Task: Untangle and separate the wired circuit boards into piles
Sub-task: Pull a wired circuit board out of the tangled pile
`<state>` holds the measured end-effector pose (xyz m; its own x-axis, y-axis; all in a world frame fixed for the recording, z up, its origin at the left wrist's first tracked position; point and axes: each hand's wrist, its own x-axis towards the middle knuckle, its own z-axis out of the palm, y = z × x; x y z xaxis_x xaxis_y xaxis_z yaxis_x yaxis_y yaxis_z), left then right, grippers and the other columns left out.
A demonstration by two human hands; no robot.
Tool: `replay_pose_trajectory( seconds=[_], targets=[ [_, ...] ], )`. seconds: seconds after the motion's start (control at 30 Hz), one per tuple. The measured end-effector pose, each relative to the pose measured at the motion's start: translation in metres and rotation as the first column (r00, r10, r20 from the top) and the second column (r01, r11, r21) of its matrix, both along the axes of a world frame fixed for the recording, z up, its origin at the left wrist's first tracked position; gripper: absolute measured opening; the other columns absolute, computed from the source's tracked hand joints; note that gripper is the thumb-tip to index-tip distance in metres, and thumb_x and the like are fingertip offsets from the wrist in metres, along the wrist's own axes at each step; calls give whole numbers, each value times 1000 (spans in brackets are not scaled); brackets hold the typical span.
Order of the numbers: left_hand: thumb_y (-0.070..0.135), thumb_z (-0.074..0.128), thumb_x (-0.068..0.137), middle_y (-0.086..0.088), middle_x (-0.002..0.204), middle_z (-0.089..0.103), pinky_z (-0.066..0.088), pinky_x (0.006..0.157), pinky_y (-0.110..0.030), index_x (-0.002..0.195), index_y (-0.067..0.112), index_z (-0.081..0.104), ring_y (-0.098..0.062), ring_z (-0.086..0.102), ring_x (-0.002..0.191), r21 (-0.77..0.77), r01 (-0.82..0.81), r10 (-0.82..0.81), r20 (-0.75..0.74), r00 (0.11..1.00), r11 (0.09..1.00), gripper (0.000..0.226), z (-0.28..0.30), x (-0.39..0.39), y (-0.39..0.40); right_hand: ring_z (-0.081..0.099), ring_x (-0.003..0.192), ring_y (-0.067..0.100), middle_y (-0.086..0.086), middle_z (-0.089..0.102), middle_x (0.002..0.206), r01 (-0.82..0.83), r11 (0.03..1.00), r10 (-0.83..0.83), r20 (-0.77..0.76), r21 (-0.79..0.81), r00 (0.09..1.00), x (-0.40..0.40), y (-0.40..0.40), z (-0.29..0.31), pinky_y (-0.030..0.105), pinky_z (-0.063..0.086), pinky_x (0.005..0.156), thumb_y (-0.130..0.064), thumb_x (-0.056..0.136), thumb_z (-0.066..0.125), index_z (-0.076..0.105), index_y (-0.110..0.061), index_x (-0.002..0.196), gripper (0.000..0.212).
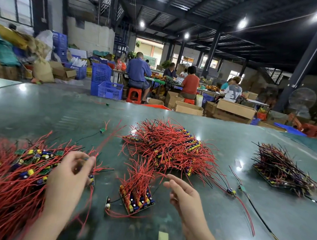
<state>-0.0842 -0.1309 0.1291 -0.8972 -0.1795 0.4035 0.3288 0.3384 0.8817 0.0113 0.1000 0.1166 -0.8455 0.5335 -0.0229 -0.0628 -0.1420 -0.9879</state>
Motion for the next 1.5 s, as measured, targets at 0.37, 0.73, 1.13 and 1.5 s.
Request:
replay_pose_trajectory(
  seconds=[0.37, 0.73, 1.13, 1.5],
  targets=[
    [32, 59, 85, 3, 91, 66, 49, 70, -28, 94, 26, 60, -19, 59, 79, -641, 130, -50, 142, 989, 757, 11, -14, 14, 25, 47, 53, 9, 4, 73, 76, 21, 1000, -20, 24, -5, 999, 3, -4, 4, 22, 39, 60, 0, 88, 54, 75, -13, 85, 25],
    [-4, 71, 76, 4, 69, 67, 49, 58, -21, 86, 11, 66, -8, 58, 57, 41, 605, -547, 479, 686, 795, 18, -23, 9, 27, 47, 52, 5, 2, 71, 71, 40, 998, -34, -101, 54, 994, 7, -6, 9, 13, 42, 54, 0, 88, 52, 76, -20, 80, 32],
    [-14, 71, 70, -15, 74, 68, 49, 53, -18, 105, 7, 56, -13, 60, 56, 538, 545, -751, 303, 587, 643, 44, -22, 42, 67, 63, 73, 3, -13, 66, 75, -51, 777, 165, -124, 627, 978, 1, -27, -2, 17, 47, 71, -2, 72, 77, 74, -33, 73, 31],
    [-19, 62, 73, -10, 74, 72, 54, 56, -22, 95, 1, 65, -14, 67, 65, 639, 515, -810, 337, 480, 571, 29, -28, 41, 72, 58, 57, 4, 2, 69, 64, -109, 983, 114, -28, 149, 993, 6, -26, 7, 13, 44, 57, 1, 80, 67, 75, -13, 66, 21]
  ],
)
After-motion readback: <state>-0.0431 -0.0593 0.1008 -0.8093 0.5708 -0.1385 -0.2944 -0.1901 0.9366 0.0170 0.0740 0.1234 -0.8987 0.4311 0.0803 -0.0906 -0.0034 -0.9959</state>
